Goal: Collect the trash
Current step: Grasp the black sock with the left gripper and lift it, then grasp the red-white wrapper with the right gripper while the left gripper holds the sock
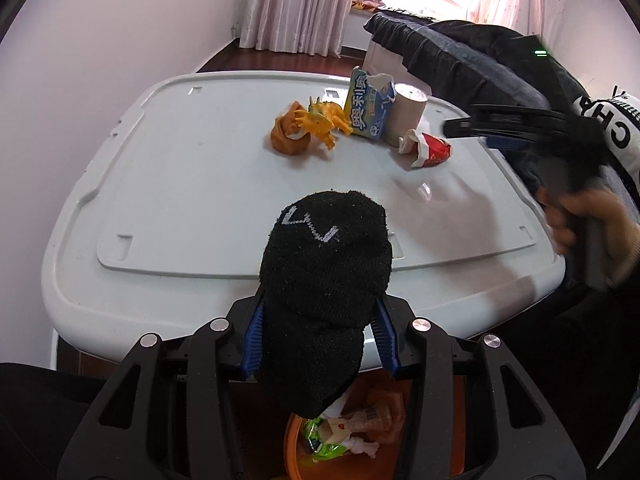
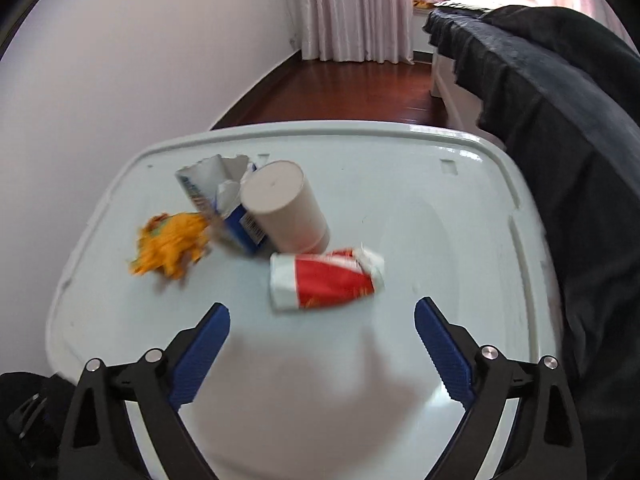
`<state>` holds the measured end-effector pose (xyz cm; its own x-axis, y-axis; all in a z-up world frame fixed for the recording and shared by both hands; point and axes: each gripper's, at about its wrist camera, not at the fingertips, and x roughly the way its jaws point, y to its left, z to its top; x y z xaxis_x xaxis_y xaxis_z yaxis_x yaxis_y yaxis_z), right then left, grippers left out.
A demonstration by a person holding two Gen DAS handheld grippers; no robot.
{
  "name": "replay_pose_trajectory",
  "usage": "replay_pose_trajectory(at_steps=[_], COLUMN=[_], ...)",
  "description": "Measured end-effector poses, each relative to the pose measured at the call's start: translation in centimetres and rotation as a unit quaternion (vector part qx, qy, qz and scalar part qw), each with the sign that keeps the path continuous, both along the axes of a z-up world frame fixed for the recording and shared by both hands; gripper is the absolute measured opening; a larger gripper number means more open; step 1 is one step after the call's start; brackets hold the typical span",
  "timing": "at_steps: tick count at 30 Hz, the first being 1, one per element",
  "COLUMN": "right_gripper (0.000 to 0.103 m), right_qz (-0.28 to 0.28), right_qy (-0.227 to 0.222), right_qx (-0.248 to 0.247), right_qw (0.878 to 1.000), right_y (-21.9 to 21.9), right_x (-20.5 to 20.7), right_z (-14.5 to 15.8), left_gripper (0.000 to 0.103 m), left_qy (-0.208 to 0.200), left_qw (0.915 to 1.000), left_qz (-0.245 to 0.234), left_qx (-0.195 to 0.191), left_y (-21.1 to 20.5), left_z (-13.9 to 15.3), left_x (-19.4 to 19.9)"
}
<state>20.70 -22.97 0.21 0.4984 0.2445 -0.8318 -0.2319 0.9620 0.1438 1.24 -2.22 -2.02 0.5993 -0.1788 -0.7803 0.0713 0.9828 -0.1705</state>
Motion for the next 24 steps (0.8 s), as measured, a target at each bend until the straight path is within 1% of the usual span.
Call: replay_pose_trajectory(at_steps=[1, 3, 4, 7, 9, 13, 14, 15, 16, 17, 18, 19, 24], right_gripper=[0.098, 0.098, 0.098, 0.098, 0.098, 0.098, 0.098, 0.099, 0.098, 0.096, 0.091, 0.084, 0.083], right_qz=[0.003, 0.022, 0.035, 0.052, 0.050, 0.050, 0.049, 0.050, 0.051, 0.049, 0.050, 0.052, 0.038], right_qy=[0.001, -0.001, -0.005, -0.004, 0.003, 0.033, 0.037, 0.027, 0.023, 0.016, 0.009, 0.000, -0.006], right_qx=[-0.004, -0.027, -0.046, -0.076, -0.072, -0.042, -0.038, -0.042, -0.049, -0.067, -0.082, -0.082, -0.083], right_qw=[1.000, 0.999, 0.998, 0.996, 0.996, 0.997, 0.997, 0.998, 0.997, 0.996, 0.995, 0.995, 0.996], right_y=[0.2, 1.2, 1.8, 2.2, 1.8, 0.9, 1.0, 1.2, 1.4, 1.8, 2.2, 2.3, 2.5], right_x=[0.4, 1.3, 1.7, 2.8, 3.4, 4.9, 5.1, 5.0, 4.9, 4.7, 4.5, 4.2, 3.7], right_z=[-0.3, -1.1, -1.6, -2.8, -3.5, -5.1, -5.4, -5.4, -5.5, -5.7, -5.8, -5.7, -5.8], left_gripper=[0.044, 0.044, 0.044, 0.044, 0.044, 0.044, 0.044, 0.044, 0.044, 0.044, 0.044, 0.044, 0.044], left_qy=[0.001, 0.004, 0.006, 0.011, 0.013, 0.017, 0.019, 0.020, 0.021, 0.021, 0.021, 0.022, 0.023], left_qw=[1.0000, 0.9999, 0.9999, 0.9998, 0.9997, 0.9995, 0.9995, 0.9994, 0.9994, 0.9994, 0.9994, 0.9994, 0.9995], left_qz=[0.001, 0.004, 0.005, 0.010, 0.010, 0.010, 0.010, 0.010, 0.010, 0.010, 0.011, 0.011, 0.010], left_qx=[-0.004, -0.011, -0.014, -0.016, -0.019, -0.024, -0.025, -0.025, -0.024, -0.023, -0.024, -0.024, -0.021], left_y=[0.1, 0.3, 0.4, 0.6, 0.6, 0.7, 0.7, 0.6, 0.6, 0.6, 0.6, 0.6, 0.4], left_z=[0.0, -0.1, -0.2, -0.4, -0.5, -0.7, -0.8, -0.8, -0.8, -0.8, -0.9, -0.9, -0.9], left_x=[0.0, 0.0, 0.0, 0.1, 0.2, 0.4, 0.4, 0.5, 0.5, 0.5, 0.5, 0.5, 0.5])
